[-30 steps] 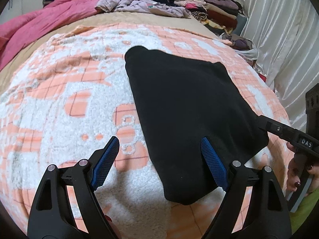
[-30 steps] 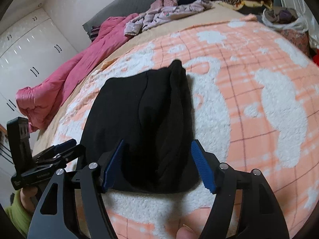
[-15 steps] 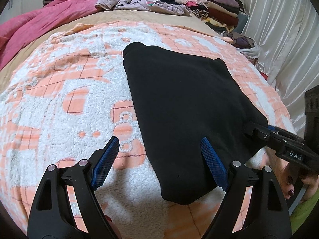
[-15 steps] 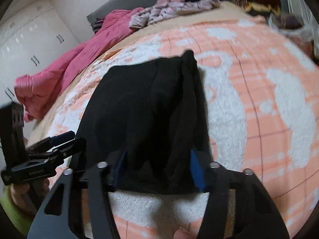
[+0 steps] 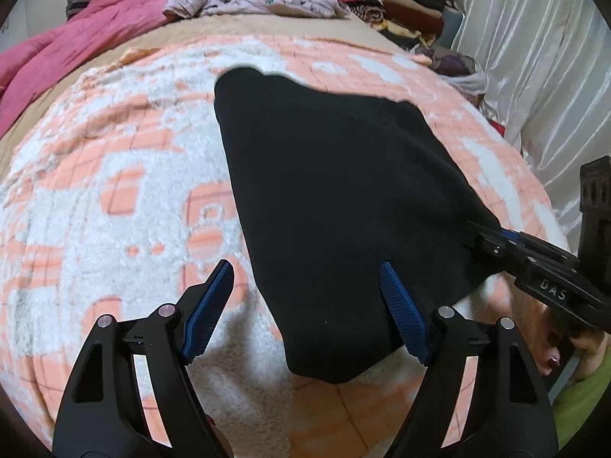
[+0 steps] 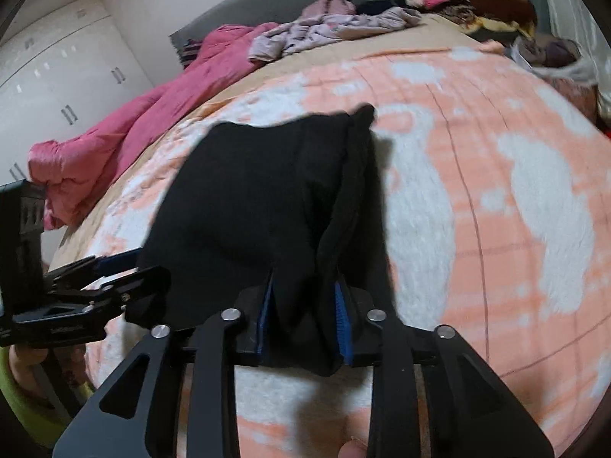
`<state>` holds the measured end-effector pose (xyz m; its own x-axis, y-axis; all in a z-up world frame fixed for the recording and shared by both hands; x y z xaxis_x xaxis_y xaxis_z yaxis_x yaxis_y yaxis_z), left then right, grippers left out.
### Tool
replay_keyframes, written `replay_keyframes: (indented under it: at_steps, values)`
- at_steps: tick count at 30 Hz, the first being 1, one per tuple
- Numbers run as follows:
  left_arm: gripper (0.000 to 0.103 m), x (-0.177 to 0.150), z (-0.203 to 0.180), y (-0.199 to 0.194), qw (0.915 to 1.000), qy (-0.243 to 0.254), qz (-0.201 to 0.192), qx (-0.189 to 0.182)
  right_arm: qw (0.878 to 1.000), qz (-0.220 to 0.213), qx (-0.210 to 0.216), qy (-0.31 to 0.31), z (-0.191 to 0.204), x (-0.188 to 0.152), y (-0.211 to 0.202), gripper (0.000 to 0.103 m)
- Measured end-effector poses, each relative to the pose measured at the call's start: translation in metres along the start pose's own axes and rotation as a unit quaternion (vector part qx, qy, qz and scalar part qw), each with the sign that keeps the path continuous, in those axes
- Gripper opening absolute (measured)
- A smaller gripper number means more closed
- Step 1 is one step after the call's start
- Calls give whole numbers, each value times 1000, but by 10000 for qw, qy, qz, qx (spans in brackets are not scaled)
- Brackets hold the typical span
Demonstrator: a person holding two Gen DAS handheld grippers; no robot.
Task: Fold small clothes
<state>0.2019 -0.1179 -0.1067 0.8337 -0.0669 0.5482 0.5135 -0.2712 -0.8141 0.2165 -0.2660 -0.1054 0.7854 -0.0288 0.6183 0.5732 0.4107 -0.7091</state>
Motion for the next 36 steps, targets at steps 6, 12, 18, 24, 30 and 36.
replay_keyframes:
  at_steps: [6, 12, 18, 24, 30, 36]
  values:
    - [72, -5, 1, 8, 10000, 16, -3, -28, 9991, -165, -85, 393, -9, -6, 3, 42]
    - [74, -5, 3, 9, 9999, -68, 11, -142, 9985, -2, -96, 546, -12, -5, 7, 48]
    - [74, -5, 5, 7, 9997, -77, 28, -231, 9982, 3, -346, 488, -5, -5, 1, 56]
    - [74, -7, 5, -1, 9994, -92, 24, -341, 9973, -50, -564, 473, -3, -4, -10, 60]
    - [73, -7, 3, -16, 9994, -36, -93, -326, 9957, -252, -768, 457, -5, -3, -31, 69]
    - [81, -4, 0, -44, 9990, 57, -386, -207, 9920, -714, -996, 301, 4, -3, -71, 93]
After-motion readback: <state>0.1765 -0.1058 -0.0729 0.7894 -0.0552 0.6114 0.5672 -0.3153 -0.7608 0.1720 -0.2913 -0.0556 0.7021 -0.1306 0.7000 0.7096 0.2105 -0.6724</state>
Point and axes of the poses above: each gripper's, at about its wrist camera, not at the fingertips, and y roughly the way its jaws point, z to its left, x to its top, the point moved 9 cm from there along y, roughly the way its jaws point, and after that the axes turned 2 degrees about -x, right-handed, at the moved point
